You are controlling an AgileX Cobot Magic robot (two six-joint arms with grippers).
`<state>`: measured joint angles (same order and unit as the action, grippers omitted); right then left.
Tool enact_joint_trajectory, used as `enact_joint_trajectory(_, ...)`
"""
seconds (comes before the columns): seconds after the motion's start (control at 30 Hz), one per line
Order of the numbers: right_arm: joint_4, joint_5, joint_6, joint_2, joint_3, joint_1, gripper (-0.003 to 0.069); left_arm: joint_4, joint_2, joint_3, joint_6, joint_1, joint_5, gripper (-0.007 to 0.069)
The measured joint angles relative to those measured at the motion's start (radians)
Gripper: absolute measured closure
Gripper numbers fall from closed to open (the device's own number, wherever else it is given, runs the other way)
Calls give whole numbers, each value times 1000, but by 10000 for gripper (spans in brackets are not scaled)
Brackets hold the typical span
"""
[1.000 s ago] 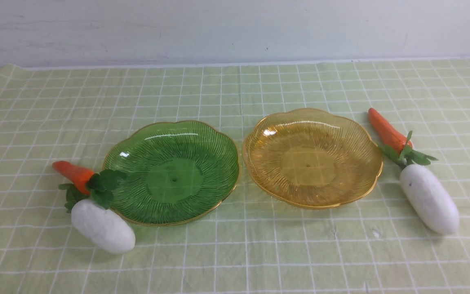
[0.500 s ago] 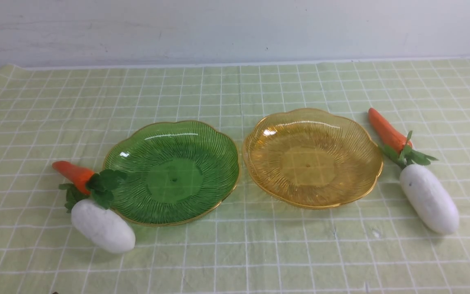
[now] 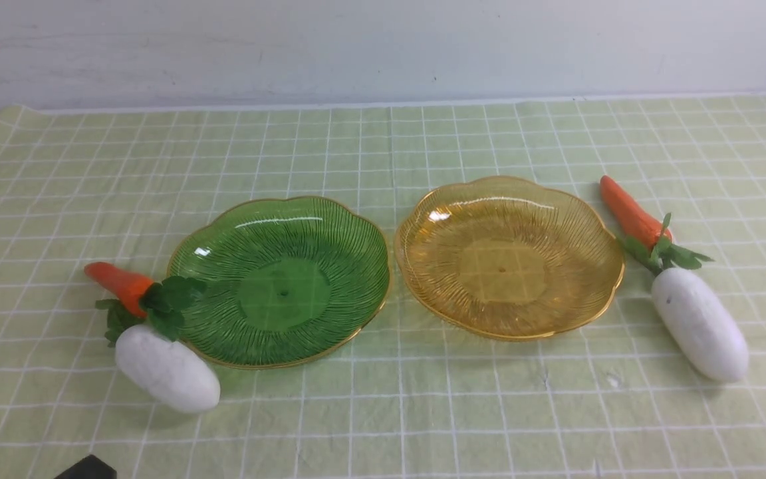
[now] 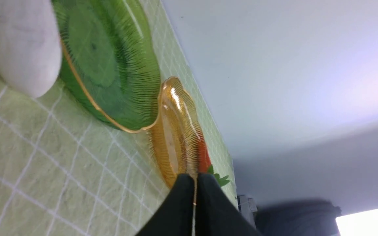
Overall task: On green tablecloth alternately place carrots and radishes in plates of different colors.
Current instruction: 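Place the white radish on the plate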
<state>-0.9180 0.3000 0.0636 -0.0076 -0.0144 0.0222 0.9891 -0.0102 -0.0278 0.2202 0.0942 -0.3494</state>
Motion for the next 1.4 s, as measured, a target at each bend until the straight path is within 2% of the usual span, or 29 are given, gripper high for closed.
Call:
enact_joint_trajectory(0.07,0,11,34,0,23,0,671,0,0,-29,-25,0,-4,632)
enact_joint_trajectory(0.27,39,18,345,22,227,0,671,-32,115,-199,-173,0,-102,632)
enact_joint_trajectory(0.43,126,75,410,211,357,0,671,-147,322,-273,-203,0,-255,632)
enact_joint_trajectory(0.5,224,170,402,353,410,0,671,-246,447,-320,-206,0,-348,632)
enact_joint_trajectory(0.53,243,190,396,380,421,0,671,-254,458,-320,-206,0,-356,632)
enact_joint_trajectory(0.6,365,321,313,567,484,0,670,-358,599,-375,-207,0,-458,632)
enact_joint_trajectory(0.7,516,449,168,760,574,0,668,-462,743,-424,-207,0,-520,631)
enact_joint_trajectory(0.83,641,522,23,977,685,0,661,-522,865,-436,-207,0,-533,631)
enact_joint_trajectory(0.97,656,521,26,1135,776,0,629,-538,933,-437,-207,0,-533,621)
enact_joint_trajectory(1.07,656,517,73,1219,828,0,587,-540,950,-437,-207,0,-533,607)
enact_joint_trajectory(1.17,659,499,138,1299,869,0,512,-543,953,-437,-207,0,-527,586)
enact_joint_trajectory(1.3,676,441,204,1379,881,0,365,-543,953,-439,-207,0,-507,552)
enact_joint_trajectory(1.4,701,368,219,1446,882,0,216,-543,953,-442,-208,0,-503,506)
